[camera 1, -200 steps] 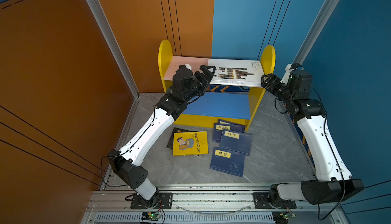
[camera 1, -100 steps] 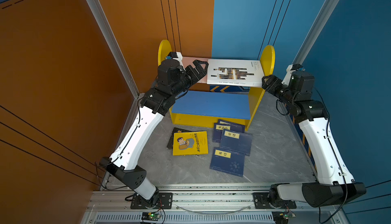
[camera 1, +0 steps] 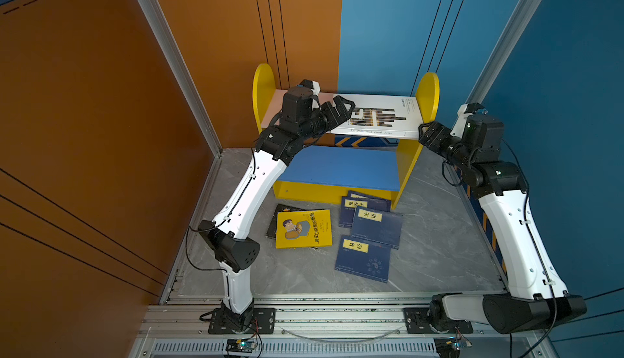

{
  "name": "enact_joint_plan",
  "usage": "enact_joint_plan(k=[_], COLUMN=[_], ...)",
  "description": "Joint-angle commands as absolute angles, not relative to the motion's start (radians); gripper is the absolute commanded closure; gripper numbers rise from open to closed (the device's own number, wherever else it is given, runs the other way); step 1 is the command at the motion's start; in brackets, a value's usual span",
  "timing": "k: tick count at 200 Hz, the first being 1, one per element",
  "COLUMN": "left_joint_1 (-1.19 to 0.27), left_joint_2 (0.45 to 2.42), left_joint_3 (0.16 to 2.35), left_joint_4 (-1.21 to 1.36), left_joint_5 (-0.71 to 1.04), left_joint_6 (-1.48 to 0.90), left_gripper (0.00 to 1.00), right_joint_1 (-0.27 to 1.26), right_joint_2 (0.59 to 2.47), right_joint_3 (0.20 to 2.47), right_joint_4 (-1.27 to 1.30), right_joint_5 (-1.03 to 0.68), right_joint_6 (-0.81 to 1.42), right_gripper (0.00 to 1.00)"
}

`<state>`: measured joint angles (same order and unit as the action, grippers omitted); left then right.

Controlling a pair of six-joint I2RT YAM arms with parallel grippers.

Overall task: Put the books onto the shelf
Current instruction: 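Push the white book flat along the pink shelf with the left gripper, then withdraw the left gripper and lower both grippers toward the yellow cartoon book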

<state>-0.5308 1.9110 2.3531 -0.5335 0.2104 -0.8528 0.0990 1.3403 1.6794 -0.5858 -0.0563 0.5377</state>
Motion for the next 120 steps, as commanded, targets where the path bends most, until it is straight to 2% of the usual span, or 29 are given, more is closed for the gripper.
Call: enact_joint_plan(k=[1, 62, 87, 120], left_joint_1=[-0.545, -0.538, -0.538, -0.514], left_joint_2=[1.95, 1.957, 1.904, 1.822], left_joint_3=[2.417, 2.42, 2.344, 2.289], left_joint_4=[-0.545, -0.545, -0.546, -0.61], left_joint_5=[0.282, 0.259, 0.18, 0.021], left_joint_6=[-0.855, -0.871, -0.857, -0.766], left_gripper=[0.02, 0.02, 0.01, 0.02], right_joint_1=[0.118, 0.141, 0.141, 0.141], right_joint_2=[1.323, 1.327, 1.323, 1.304], right_joint_3=[1.671, 1.67, 1.672, 1.672], right_joint_4=[-0.632, -0.59, -0.598, -0.61], right_joint_5=[-0.09, -0.094, -0.067, -0.058], right_joint_6=[0.507, 0.514, 0.518, 0.518], right_gripper=[0.17, 0.18, 0.18, 0.12])
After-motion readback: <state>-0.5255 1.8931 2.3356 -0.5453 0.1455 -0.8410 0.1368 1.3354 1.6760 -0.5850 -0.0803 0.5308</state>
